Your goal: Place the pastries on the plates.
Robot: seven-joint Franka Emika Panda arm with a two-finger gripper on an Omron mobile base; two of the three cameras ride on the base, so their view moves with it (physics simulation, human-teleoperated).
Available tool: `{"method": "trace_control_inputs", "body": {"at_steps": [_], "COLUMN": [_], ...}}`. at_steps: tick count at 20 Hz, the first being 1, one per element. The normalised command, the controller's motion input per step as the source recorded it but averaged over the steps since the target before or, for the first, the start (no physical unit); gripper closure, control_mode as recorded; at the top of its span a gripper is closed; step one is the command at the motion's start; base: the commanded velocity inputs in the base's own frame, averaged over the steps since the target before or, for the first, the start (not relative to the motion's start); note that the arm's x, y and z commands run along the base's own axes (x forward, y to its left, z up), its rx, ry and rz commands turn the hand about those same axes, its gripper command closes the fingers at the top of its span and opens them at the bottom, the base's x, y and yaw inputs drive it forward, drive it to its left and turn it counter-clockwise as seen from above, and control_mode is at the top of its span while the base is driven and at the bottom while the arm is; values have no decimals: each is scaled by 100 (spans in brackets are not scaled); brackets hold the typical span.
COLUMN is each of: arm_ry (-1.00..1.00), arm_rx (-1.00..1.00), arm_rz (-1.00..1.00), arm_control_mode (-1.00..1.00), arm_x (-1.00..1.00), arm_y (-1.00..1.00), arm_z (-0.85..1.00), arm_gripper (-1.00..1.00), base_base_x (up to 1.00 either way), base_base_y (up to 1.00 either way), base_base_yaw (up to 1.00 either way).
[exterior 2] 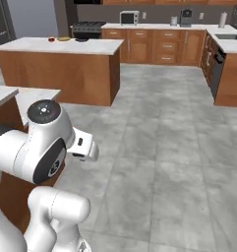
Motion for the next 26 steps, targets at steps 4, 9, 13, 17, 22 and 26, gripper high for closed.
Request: {"method": "trace_control_inputs", "body": {"at_steps": [4, 9, 13, 17, 22, 26], "arm_ry": [0, 0, 0, 0, 0, 0], "arm_rx": [0, 0, 0, 0, 0, 0], "arm_rz": [0, 0, 0, 0, 0, 0], "arm_control_mode": [100, 100, 100, 100, 100, 100], "arm_x": [0, 0, 0, 0, 0, 0], "arm_y": [0, 0, 0, 0, 0, 0], "arm_z": [0, 0, 0, 0, 0, 0], "arm_gripper": [-100, -100, -100, -100, -100, -100], "base_base_x": [100, 100, 100, 100, 100, 100], "base_base_y": [-17, -18, -21, -27, -37, -56], "base_base_yaw": [0, 0, 0, 0, 0, 0]}}
